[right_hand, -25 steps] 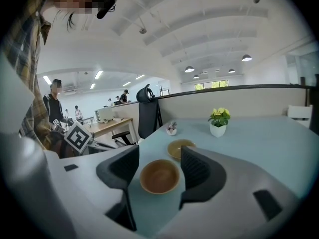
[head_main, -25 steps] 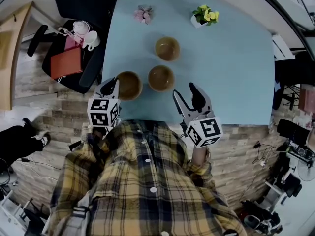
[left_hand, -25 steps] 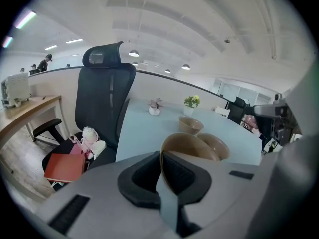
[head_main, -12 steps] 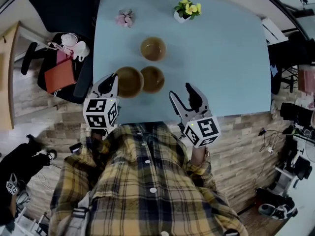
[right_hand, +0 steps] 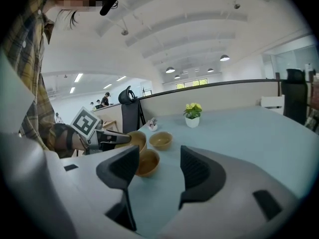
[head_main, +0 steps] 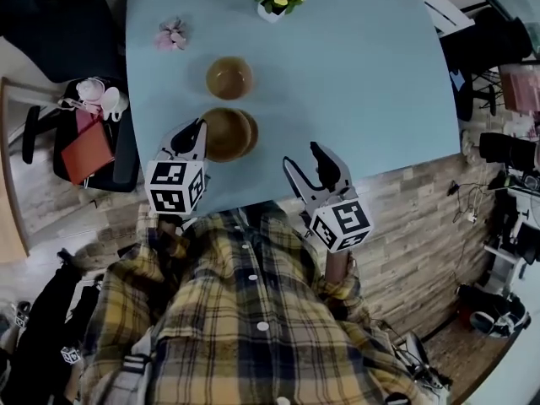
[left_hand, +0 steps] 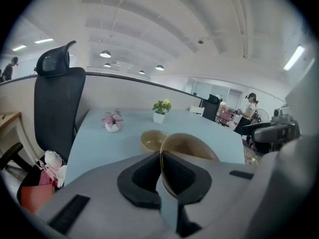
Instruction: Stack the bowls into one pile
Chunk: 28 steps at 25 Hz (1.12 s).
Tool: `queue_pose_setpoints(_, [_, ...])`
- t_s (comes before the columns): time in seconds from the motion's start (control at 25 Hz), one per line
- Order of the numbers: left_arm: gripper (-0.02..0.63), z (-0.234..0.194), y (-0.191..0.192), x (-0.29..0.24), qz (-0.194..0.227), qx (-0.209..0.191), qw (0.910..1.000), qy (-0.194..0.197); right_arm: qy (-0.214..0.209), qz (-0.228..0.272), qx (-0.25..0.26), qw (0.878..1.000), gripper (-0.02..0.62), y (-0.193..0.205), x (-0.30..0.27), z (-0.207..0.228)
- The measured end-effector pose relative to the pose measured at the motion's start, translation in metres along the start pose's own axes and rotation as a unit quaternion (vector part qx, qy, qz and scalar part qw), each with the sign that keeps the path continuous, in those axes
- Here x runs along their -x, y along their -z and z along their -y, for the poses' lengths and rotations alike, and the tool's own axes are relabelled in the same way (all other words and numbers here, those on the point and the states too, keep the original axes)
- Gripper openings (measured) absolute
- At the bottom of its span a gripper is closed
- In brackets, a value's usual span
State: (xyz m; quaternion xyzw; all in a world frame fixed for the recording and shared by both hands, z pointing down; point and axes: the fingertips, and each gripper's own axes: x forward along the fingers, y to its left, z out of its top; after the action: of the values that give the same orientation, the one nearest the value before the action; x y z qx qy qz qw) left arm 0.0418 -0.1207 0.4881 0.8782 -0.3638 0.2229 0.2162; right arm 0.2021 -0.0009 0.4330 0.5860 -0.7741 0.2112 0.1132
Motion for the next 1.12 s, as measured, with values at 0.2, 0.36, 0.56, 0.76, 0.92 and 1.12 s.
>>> queue_pose_setpoints(0.2, [0.008, 0.012, 0.010, -0.020, -0.021, -0.015, 0.9995, 0.019, 0.017, -0.005, -0.019, 1.000, 0.250, 0.011, 0.007, 0.006])
queue_pose_setpoints(0.36, [0.008, 0.016, 0.018, -0.032, -0.037, -0.025, 0.9987, 0.026, 0.030, -0.008, -0.029, 0.999, 0.250, 0.015, 0.012, 0.010])
queue_pose_setpoints(0.56, [0.017, 0.015, 0.031, -0.044, -0.057, -0.042, 0.9971, 0.026, 0.044, -0.008, -0.039, 0.998, 0.250, 0.018, 0.013, 0.014])
queue_pose_setpoints(0.76, [0.084, 0.014, 0.035, -0.048, -0.060, -0.053, 0.9965, 0.024, 0.047, -0.011, -0.044, 0.998, 0.250, 0.019, 0.013, 0.015])
queue_pose_setpoints(0.92, [0.115, 0.017, 0.033, -0.050, -0.053, -0.055, 0.9967, 0.026, 0.045, -0.012, -0.043, 0.998, 0.250, 0.018, 0.010, 0.017])
queue_pose_setpoints(1.12, [0.112, 0.017, 0.023, -0.044, -0.035, -0.053, 0.9977, 0.023, 0.034, -0.010, -0.037, 0.999, 0.250, 0.013, 0.004, 0.016])
